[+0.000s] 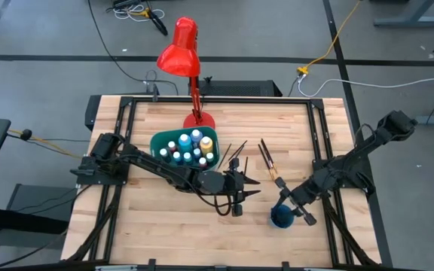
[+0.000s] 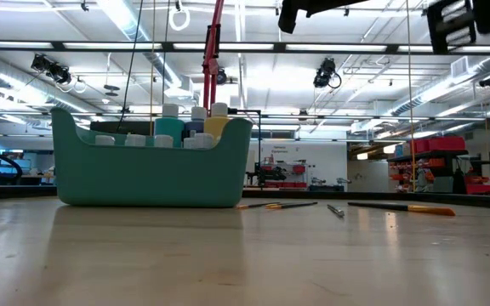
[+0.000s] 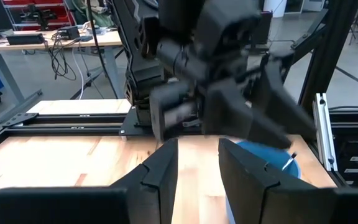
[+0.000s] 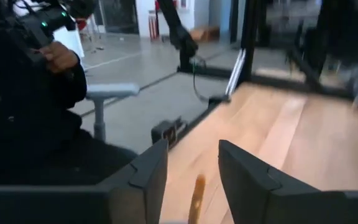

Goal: Pick & Place Paint Supplies
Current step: Put the silver paint brush into the blue cup

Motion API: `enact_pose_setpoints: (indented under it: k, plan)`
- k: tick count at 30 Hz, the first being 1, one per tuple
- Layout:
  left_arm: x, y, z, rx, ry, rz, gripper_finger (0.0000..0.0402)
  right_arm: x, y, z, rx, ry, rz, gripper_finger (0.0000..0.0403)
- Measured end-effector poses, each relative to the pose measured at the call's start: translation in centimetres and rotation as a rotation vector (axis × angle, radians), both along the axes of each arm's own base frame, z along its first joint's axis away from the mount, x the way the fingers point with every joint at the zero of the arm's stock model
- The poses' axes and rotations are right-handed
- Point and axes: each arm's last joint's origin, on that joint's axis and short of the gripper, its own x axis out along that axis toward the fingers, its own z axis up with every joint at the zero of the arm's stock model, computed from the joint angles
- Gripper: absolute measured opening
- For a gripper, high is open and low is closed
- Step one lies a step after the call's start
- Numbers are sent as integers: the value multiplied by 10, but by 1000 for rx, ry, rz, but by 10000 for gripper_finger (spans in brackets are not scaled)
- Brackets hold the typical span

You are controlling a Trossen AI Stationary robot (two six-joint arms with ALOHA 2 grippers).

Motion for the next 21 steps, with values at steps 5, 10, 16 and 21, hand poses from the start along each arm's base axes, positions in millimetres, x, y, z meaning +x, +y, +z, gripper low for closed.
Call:
enact_pose_setpoints:
  k: [5, 10, 16, 21]
  plan:
    - [0, 0, 0, -22, 1, 3, 120, -4, -7, 14, -30, -98, -12, 162]
    - [-5, 1, 6, -19, 37, 11, 120, -4, -29, 12, -153, -75, -159, 163]
    - [-23, 9, 14, 50, 185, 108, 120, 3, -62, 17, -286, -27, -310, 163]
    - [-40, 15, 31, 71, 221, 168, 120, 15, -87, 53, -366, 22, -319, 163]
